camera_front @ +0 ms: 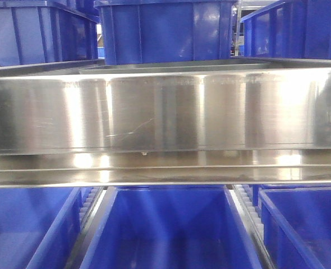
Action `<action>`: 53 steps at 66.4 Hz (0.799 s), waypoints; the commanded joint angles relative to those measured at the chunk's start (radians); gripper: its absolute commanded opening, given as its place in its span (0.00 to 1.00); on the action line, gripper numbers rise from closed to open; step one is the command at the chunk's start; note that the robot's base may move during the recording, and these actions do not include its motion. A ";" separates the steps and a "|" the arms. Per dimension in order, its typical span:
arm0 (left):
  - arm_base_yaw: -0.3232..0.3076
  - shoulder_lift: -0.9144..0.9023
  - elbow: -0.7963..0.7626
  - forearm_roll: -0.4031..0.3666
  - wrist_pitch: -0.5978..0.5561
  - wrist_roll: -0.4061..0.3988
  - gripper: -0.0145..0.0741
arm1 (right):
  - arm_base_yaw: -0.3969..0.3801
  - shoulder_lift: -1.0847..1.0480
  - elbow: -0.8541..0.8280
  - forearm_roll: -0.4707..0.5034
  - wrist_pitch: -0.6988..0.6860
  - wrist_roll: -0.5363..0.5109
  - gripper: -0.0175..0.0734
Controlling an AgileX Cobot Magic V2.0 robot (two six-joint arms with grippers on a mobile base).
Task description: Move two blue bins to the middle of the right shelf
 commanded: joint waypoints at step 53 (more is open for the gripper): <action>0.002 -0.022 -0.018 0.060 -0.097 0.010 0.04 | -0.005 -0.019 -0.020 -0.036 -0.055 -0.017 0.01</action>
